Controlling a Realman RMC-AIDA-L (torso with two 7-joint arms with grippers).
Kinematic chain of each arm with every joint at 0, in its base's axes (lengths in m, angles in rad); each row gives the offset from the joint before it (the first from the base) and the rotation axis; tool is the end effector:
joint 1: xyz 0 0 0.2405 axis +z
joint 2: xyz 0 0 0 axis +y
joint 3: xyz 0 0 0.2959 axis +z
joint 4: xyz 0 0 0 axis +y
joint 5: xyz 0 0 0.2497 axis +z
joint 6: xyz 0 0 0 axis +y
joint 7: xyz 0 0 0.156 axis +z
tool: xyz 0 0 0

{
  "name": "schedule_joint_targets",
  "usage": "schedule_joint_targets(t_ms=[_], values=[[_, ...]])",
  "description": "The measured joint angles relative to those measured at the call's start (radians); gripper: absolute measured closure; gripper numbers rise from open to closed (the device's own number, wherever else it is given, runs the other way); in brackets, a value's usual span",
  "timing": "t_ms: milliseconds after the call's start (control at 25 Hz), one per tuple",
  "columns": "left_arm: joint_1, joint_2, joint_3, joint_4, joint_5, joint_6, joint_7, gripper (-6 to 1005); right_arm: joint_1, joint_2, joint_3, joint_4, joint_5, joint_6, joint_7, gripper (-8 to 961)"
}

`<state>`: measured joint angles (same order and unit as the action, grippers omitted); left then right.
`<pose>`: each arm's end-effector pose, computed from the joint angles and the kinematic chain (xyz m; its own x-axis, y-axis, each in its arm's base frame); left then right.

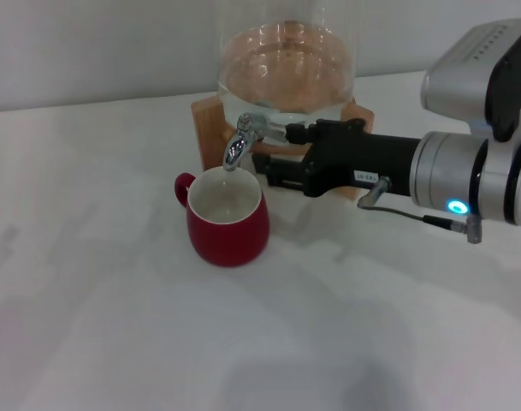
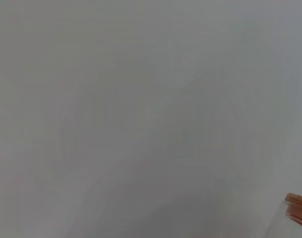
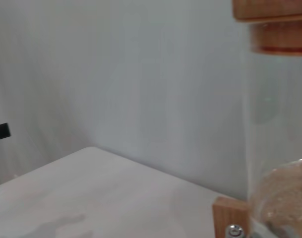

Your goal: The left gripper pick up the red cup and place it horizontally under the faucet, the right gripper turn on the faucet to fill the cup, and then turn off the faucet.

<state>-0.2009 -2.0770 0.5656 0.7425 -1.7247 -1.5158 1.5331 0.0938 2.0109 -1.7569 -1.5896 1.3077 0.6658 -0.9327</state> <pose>-0.3943 0.3180 0.0824 0.2611 0.2248 0.9388 0.8656 -0.4850 -0.1246 0.1820 0.3678 -0.0384 0.7770 -0.3186 -0.5429 -0.5813 -0.6941 -0.4246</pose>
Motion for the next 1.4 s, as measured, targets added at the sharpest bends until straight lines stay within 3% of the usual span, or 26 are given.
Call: schedule_joint_targets(t_ms=[480,720,880,1000,1120,1400], values=[[0.000,0.000,-0.006,-0.003,-0.003,0.006,-0.004,135,0.022,-0.002,-0.052,-0.025,0.000,0.040,-0.020,294],[0.012,0.000,-0.007,-0.002,-0.005,0.002,-0.004,136,0.003,-0.001,-0.029,-0.034,0.021,0.042,-0.025,295],[0.017,0.001,-0.007,-0.004,-0.001,0.007,-0.003,134,-0.072,-0.002,0.021,-0.107,0.021,0.059,-0.038,295],[0.017,0.001,-0.007,-0.005,0.001,0.016,-0.002,134,-0.182,0.002,0.070,-0.200,0.025,0.078,-0.066,294],[0.018,0.003,-0.008,-0.005,0.002,0.028,-0.003,134,-0.223,0.002,0.084,-0.232,0.030,0.090,-0.069,296],[0.011,0.004,-0.007,-0.005,0.028,0.097,-0.005,135,-0.211,0.002,0.045,-0.206,0.156,0.181,-0.155,299]])
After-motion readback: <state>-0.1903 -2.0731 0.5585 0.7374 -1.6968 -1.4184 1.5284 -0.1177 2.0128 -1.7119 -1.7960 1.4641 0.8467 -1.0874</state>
